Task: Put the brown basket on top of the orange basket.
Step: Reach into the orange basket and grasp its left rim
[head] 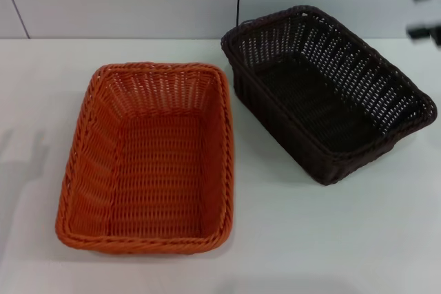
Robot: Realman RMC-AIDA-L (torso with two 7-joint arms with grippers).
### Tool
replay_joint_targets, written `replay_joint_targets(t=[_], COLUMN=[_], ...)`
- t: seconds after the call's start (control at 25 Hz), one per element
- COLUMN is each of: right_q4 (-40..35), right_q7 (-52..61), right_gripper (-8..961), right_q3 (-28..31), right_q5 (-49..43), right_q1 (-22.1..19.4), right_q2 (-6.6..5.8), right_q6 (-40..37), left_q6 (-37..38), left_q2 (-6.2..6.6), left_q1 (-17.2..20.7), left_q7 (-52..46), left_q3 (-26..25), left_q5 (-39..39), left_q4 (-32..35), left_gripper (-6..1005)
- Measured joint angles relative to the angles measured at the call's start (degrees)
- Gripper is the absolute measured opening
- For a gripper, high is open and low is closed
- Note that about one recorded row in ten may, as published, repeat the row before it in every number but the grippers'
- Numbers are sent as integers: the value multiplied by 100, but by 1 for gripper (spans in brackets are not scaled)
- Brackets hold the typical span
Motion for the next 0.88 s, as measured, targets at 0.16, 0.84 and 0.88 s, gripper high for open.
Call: replay_joint_targets(t=[0.16,0.84,0.88], right_q4=[54,2182,2374], right_q7=[79,-1696,-1874], right_gripper=[622,621,621], right_q3=[649,1337,1340], right_q5=[1409,5324,5513], right_q1=[-595,-2039,-2088], right_q2=[405,1336,1334], right_q6=[877,2266,2272], left_q6=[60,-183,-279], left_q2=[9,105,106], left_q1=[73,95,101], left_q7=[-6,-61,-64], left_q3=[86,1066,1143], left_q5=[20,20,19], left_q4=[0,310,411], left_gripper=[631,630,630])
